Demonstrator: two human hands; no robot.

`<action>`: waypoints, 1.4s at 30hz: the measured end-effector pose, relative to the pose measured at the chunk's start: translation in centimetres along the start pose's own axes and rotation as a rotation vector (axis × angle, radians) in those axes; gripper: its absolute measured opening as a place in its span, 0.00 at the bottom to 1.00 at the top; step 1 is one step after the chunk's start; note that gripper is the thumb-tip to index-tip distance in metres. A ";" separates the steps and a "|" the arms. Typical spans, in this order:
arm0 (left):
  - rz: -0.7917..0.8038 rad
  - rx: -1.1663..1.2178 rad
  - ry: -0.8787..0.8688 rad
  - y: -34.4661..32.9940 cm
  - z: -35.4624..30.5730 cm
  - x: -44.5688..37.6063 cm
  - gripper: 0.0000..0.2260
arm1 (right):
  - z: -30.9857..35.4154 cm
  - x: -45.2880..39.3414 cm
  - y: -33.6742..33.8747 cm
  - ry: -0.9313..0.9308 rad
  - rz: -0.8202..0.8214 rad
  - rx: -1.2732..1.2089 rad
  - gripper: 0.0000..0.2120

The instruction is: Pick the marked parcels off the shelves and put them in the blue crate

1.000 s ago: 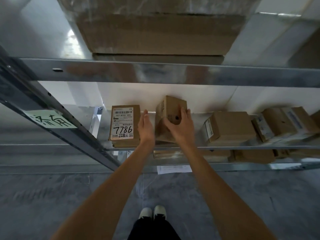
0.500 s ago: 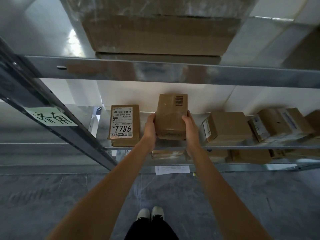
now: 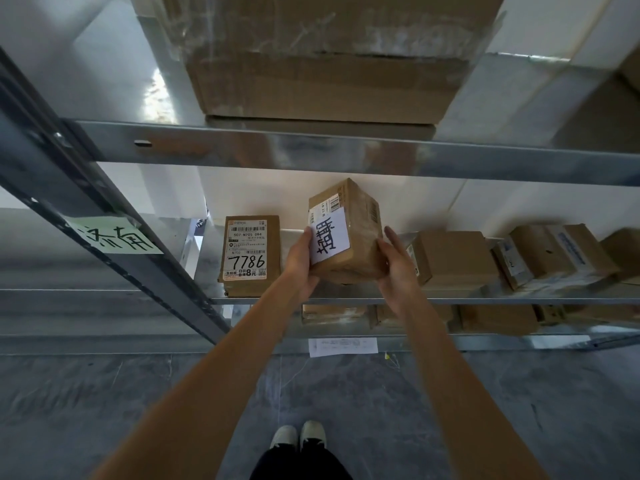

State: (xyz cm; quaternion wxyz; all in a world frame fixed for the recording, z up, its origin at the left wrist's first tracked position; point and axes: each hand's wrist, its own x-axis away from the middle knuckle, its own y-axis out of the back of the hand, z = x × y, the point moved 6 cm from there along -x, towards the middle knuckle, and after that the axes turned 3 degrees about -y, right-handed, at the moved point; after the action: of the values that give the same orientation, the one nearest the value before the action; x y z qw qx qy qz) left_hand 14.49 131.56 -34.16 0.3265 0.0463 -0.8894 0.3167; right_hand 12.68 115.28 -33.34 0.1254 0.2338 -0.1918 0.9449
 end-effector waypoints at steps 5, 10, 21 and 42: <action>0.017 -0.125 -0.051 -0.7 -0.2 0.6 0.19 | 1.4 0.6 -0.4 0.123 -0.069 0.354 0.25; 0.150 -0.533 -0.228 -2.2 -2.4 1.3 0.19 | 1.9 0.6 0.2 0.022 -0.151 0.227 0.42; 0.025 -0.372 -0.269 -2.2 -2.0 1.5 0.25 | 1.1 1.9 -1.1 0.035 -0.147 -0.285 0.34; 0.006 -0.594 -0.474 0.2 -3.7 2.6 0.19 | 0.4 3.4 -2.5 0.277 -0.273 0.369 0.19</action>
State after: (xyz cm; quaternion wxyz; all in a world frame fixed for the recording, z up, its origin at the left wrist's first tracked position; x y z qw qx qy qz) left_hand 14.48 134.22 -30.51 0.1101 0.0190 -0.9934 0.0265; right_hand 10.78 117.85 -30.60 0.2322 0.1449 0.0358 0.9612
